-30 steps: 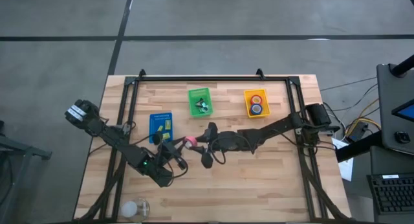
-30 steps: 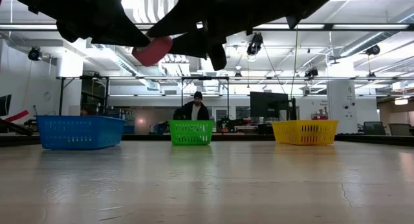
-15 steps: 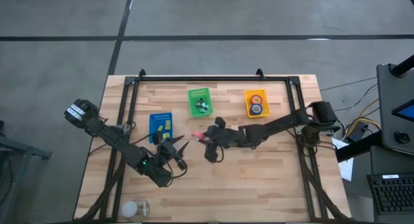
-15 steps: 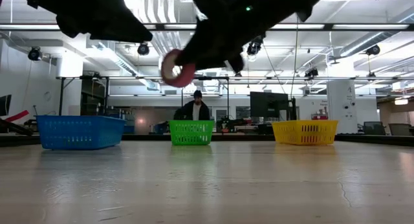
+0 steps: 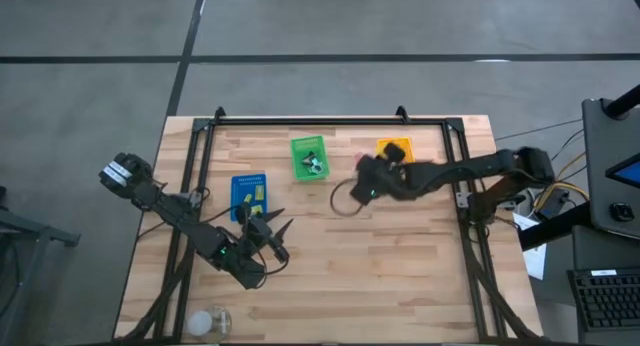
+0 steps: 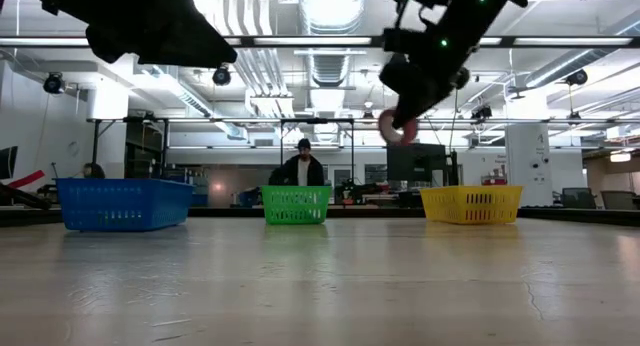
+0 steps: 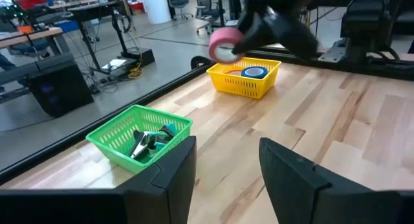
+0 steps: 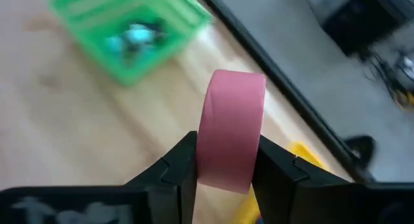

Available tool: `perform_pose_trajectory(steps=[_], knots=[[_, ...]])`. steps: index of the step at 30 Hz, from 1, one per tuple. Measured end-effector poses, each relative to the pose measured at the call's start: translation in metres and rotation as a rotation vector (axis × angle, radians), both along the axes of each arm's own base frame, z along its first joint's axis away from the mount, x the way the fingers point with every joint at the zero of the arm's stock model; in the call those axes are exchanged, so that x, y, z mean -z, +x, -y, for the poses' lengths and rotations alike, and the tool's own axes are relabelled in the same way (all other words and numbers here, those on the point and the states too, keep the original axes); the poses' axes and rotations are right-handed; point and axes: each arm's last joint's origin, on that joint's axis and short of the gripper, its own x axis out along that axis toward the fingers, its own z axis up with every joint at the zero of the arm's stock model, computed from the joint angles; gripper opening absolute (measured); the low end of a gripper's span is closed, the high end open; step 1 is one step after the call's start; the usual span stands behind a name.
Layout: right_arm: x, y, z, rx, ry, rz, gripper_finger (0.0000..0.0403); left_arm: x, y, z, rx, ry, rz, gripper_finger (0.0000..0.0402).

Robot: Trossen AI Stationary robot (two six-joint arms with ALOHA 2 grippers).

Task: Pick and place Stapler, Stapler remover, tape
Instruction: Put the pink tape into the yellow bin

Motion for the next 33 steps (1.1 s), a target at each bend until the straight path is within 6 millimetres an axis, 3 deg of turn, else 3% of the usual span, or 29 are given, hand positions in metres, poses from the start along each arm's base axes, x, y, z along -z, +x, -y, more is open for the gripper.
perform_pose_trajectory(steps=[12, 17, 23, 33], knots=[[0.004, -0.066, 0.095, 0.199, 0.196, 0.058, 0.0107, 0.002, -0.001, 0.0, 0.0, -0.016, 0.008, 0.0172], [0.011, -0.088, 0.126, 0.186, 0.393, 0.228, 0.0114, 0.001, -0.001, 0.0, 0.0, -0.017, 0.008, 0.0171], [0.027, -0.106, 0.138, 0.251, 0.487, 0.238, 0.0108, 0.001, -0.001, 0.0, 0.0, -0.016, 0.008, 0.017], [0.037, -0.112, 0.144, 0.271, 0.557, 0.27, 0.0116, 0.001, 0.0, -0.001, -0.009, -0.009, 0.008, 0.017]])
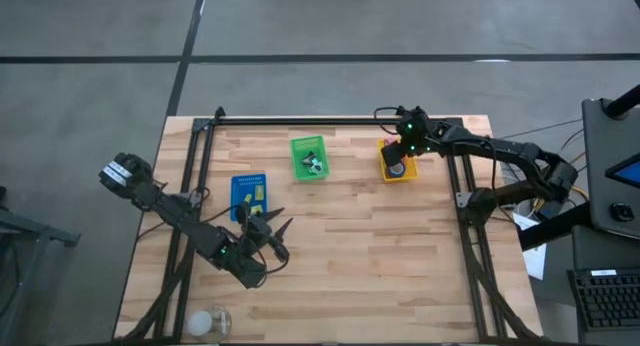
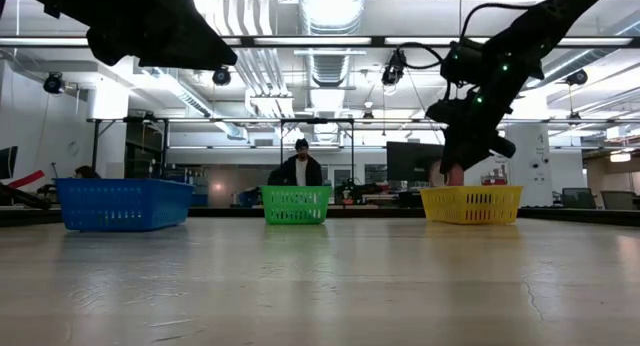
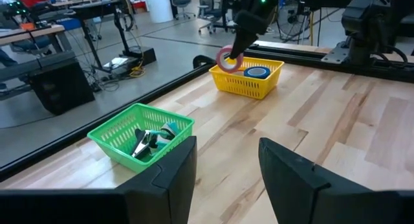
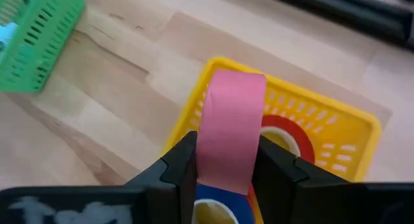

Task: Pick and place Stapler, Stapler remover, tape
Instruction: Put the pink tape into the yellow bin, then return to Home Position

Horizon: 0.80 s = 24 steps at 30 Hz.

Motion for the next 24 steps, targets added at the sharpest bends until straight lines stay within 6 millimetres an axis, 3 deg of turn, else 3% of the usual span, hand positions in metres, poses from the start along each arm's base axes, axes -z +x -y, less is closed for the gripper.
perform_pose_trajectory(steps=[5, 9, 16, 24], knots=[[0.01, -0.001, 0.002, 0.003, 0.02, -0.036, 0.0122, 0.0, 0.0, 0.0, 0.0, 0.0, 0.0, 0.017], [0.013, -0.001, 0.003, -0.003, 0.004, -0.07, 0.0153, 0.0, 0.0, 0.0, 0.0, 0.0, 0.0, 0.017], [0.009, -0.011, 0.001, 0.097, -0.052, -0.203, 0.0217, 0.0, 0.0, 0.0, -0.001, 0.0, -0.001, 0.017], [-0.01, -0.017, -0.008, 0.072, -0.13, -0.179, 0.0236, 0.0, 0.0, -0.001, -0.019, 0.013, 0.007, 0.017]])
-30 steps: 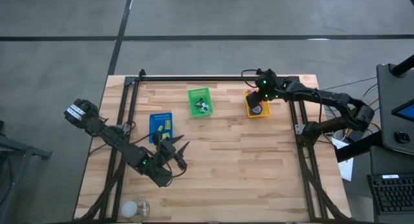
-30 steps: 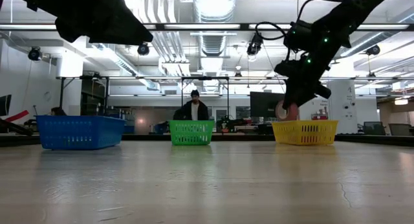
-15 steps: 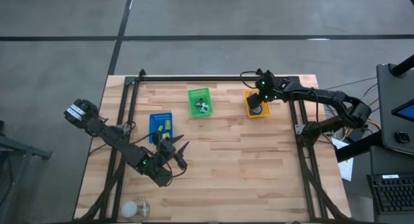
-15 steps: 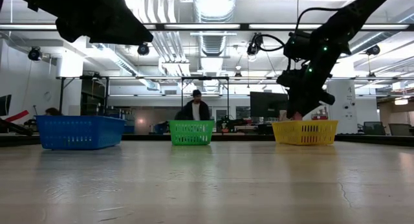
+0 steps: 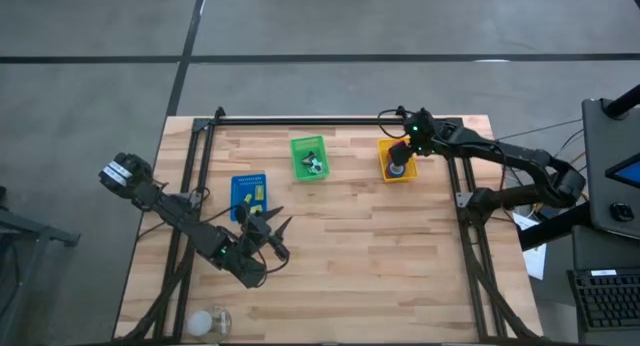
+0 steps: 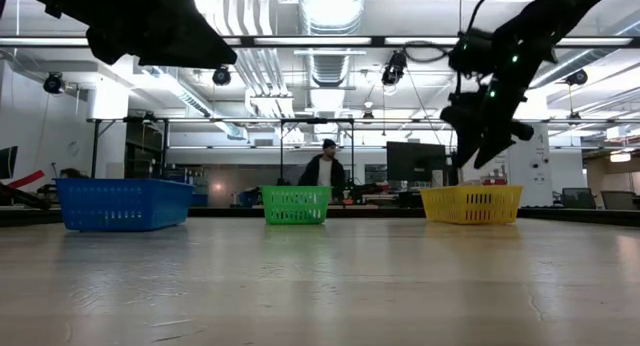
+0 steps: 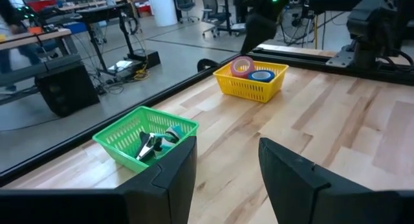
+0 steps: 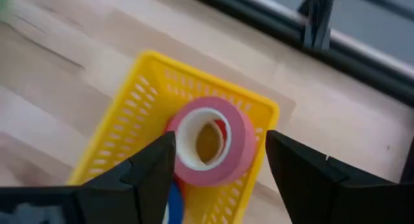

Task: Pick and place Stapler, Stapler remover, tape
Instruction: Return to Home Position

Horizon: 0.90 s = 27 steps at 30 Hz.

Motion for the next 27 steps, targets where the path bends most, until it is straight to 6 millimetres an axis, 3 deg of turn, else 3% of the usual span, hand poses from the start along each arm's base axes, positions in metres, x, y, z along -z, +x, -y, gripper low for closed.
perform_pose_trajectory(steps=[5, 9, 14, 17, 19, 23, 27], knots=[[-0.018, -0.003, -0.014, -0.092, -0.032, 0.094, 0.0232, -0.003, 0.001, 0.0, -0.007, 0.001, 0.008, 0.017], [-0.023, -0.005, -0.03, -0.159, -0.008, 0.17, 0.0206, -0.004, 0.003, -0.001, -0.009, 0.011, -0.001, 0.017], [-0.02, 0.003, -0.056, -0.344, 0.007, 0.343, 0.0125, -0.003, 0.009, -0.008, 0.021, -0.037, -0.04, 0.0161], [-0.015, 0.01, -0.072, -0.509, 0.024, 0.505, 0.0052, 0.0, 0.018, -0.021, 0.078, -0.126, -0.1, 0.0128], [-0.009, 0.013, -0.083, -0.606, 0.006, 0.6, 0.0021, 0.001, 0.027, -0.033, 0.133, -0.178, -0.134, 0.0091], [0.002, 0.016, -0.109, -0.811, -0.117, 0.769, 0.001, -0.002, 0.044, -0.048, 0.355, -0.174, -0.089, 0.0014], [0.014, 0.009, -0.131, -0.971, -0.244, 0.888, 0.0008, -0.003, 0.048, -0.067, 0.648, -0.097, 0.061, 0.0009]])
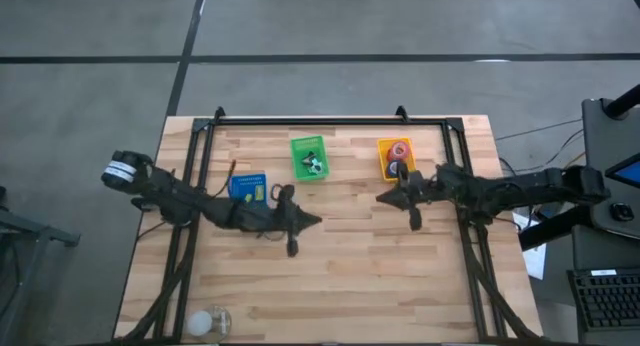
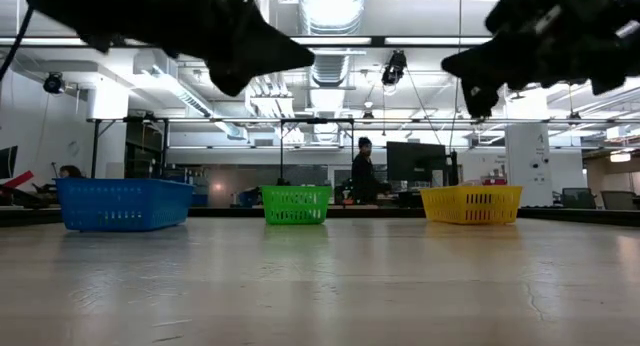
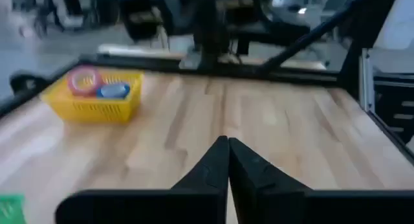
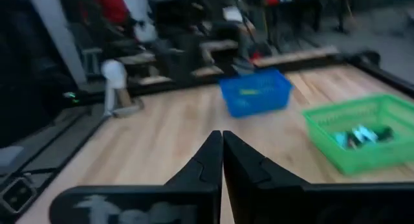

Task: Pick and place Stapler, Stapler remover, tape
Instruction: Return to Home Position

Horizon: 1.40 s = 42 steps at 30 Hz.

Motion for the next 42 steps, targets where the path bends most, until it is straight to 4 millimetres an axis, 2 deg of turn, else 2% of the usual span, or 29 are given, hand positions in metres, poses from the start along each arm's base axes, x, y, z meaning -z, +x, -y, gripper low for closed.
perform_pose_trajectory(steps=[3, 7, 14, 22, 26, 35, 42], knots=[[0.01, -0.008, -0.008, -0.022, 0.007, 0.04, 0.0008, 0.008, -0.011, -0.017, -0.008, 0.065, 0.023, 0.0007], [0.017, -0.02, -0.014, -0.058, -0.027, 0.066, 0.0008, 0.014, -0.036, -0.036, -0.095, 0.021, 0.036, 0.0005], [0.019, -0.04, -0.015, -0.049, -0.099, 0.148, 0.0008, 0.03, -0.094, -0.045, -0.085, -0.049, 0.092, 0.0008], [0.02, -0.056, -0.015, -0.028, -0.123, 0.057, 0.0008, 0.041, -0.143, -0.053, -0.082, -0.088, 0.246, 0.0009], [0.02, -0.065, -0.014, 0.016, -0.171, 0.028, 0.0008, 0.044, -0.152, -0.055, -0.088, -0.085, 0.23, 0.0009], [0.019, -0.087, -0.016, 0.027, -0.194, 0.027, 0.0008, 0.033, -0.163, -0.056, -0.076, -0.029, 0.309, 0.0009], [0.022, -0.09, -0.016, 0.013, -0.213, -0.034, 0.0008, 0.035, -0.167, -0.056, -0.044, 0.0, 0.285, 0.0009]])
